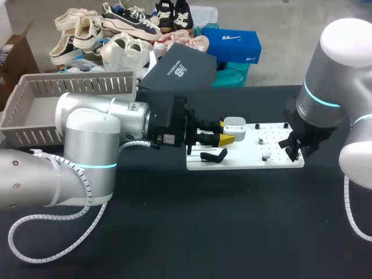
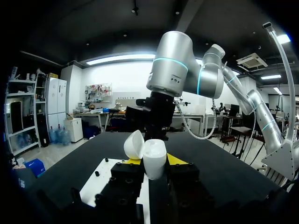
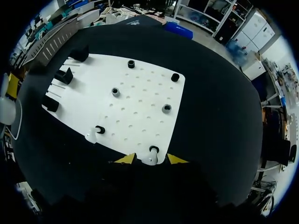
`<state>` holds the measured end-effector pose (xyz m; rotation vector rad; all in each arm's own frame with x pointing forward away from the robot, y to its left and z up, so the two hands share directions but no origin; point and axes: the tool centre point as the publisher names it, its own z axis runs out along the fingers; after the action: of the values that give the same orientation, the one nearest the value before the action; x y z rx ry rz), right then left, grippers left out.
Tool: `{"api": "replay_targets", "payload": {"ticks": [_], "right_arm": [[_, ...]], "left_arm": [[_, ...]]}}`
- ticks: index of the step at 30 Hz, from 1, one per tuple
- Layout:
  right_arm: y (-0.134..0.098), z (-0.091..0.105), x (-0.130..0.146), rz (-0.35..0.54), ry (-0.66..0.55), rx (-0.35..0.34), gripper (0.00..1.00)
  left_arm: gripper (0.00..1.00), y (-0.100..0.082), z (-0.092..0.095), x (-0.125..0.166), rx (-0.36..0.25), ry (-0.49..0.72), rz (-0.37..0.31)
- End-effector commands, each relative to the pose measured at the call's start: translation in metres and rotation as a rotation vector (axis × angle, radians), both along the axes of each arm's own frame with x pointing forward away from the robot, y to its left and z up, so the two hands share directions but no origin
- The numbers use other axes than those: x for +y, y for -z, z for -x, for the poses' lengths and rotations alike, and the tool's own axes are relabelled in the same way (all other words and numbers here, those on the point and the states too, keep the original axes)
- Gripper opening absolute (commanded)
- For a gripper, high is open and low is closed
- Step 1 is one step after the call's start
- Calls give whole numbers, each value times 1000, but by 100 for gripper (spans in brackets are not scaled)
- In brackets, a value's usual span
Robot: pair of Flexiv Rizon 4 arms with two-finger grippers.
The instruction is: Pick up each earbud case from the left stands, insert the matching earbuds, close the lid, and place the case in the box.
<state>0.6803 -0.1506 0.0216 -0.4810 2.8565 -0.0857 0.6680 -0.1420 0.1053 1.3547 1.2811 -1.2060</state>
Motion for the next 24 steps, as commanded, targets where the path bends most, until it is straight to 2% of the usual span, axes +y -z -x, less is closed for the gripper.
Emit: {"api": "replay_targets", "payload": {"ticks": [1, 5, 10, 13, 24], "right_arm": [[2, -3, 1, -1, -2, 5, 34], [2, -3, 1, 0, -5, 7, 25], [3, -3, 1, 3, -6, 9, 21], [4, -4, 1, 1, -4, 11, 0], [2, -3, 1, 10, -7, 6, 0]], "left_arm": [[0, 1, 0, 0, -1, 0, 0], [0, 1, 0, 0, -1, 0, 0], [0, 1, 0, 0, -1, 0, 0], [0, 1, 0, 0, -1, 0, 0], [0, 1, 0, 0, -1, 0, 0]]}}
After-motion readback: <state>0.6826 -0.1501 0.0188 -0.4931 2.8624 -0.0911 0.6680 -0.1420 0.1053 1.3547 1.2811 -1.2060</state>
